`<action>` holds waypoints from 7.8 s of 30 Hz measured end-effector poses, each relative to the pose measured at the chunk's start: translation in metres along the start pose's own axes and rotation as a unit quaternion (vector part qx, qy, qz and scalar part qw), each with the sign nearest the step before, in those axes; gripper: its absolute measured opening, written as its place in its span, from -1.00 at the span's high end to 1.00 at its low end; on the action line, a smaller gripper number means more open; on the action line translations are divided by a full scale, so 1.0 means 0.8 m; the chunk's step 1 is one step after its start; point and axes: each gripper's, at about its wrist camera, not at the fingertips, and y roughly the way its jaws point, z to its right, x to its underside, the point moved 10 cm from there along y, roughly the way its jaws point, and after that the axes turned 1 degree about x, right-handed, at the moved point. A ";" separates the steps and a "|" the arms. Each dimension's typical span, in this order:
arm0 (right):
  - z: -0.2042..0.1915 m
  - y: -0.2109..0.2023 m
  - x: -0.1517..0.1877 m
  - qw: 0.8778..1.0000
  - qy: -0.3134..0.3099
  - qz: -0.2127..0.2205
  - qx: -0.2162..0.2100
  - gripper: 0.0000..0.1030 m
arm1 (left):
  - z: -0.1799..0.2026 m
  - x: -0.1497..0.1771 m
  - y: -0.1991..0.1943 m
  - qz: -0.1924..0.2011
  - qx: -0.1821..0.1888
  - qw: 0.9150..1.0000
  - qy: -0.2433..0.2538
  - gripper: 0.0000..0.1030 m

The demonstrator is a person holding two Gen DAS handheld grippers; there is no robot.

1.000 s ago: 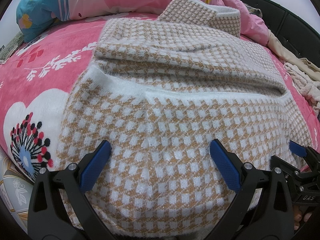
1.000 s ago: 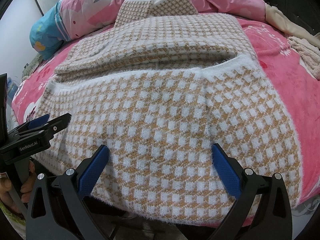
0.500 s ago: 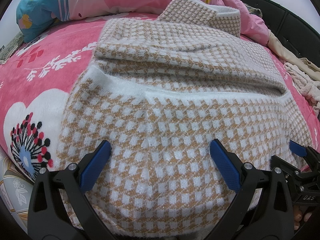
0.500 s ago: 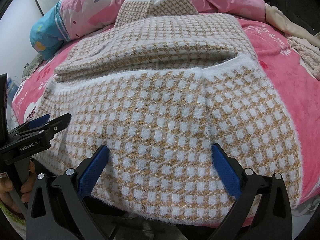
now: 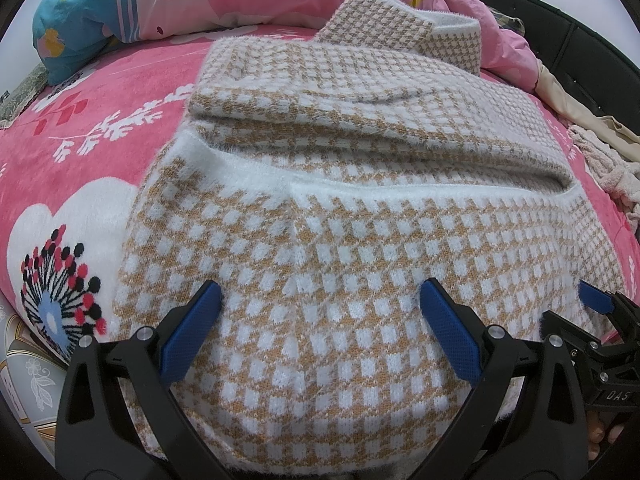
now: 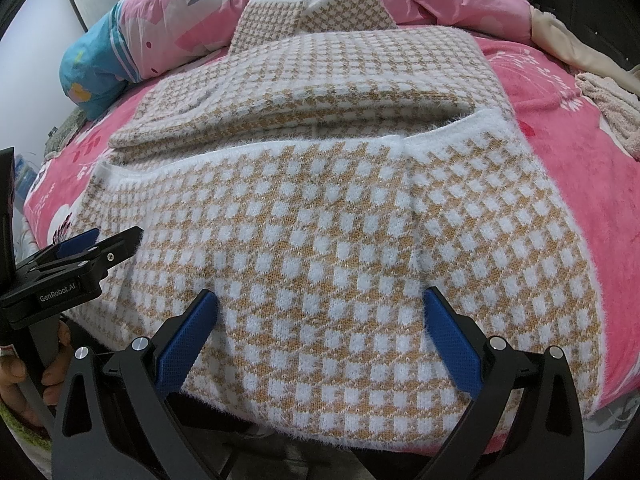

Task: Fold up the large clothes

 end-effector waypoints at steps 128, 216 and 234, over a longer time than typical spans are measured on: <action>0.077 0.038 -0.334 0.997 -0.067 0.026 0.014 0.10 | 0.049 -0.231 0.120 0.046 0.216 0.975 0.029 0.52; -0.017 -0.034 -0.004 0.999 -0.023 -0.004 -0.036 -0.69 | 0.040 -0.008 -0.040 0.026 -0.024 0.995 0.093 -0.55; -0.024 -0.009 0.005 1.000 -0.024 -0.018 -0.009 -0.74 | 0.021 0.011 -0.020 0.010 -0.004 0.999 0.051 -0.70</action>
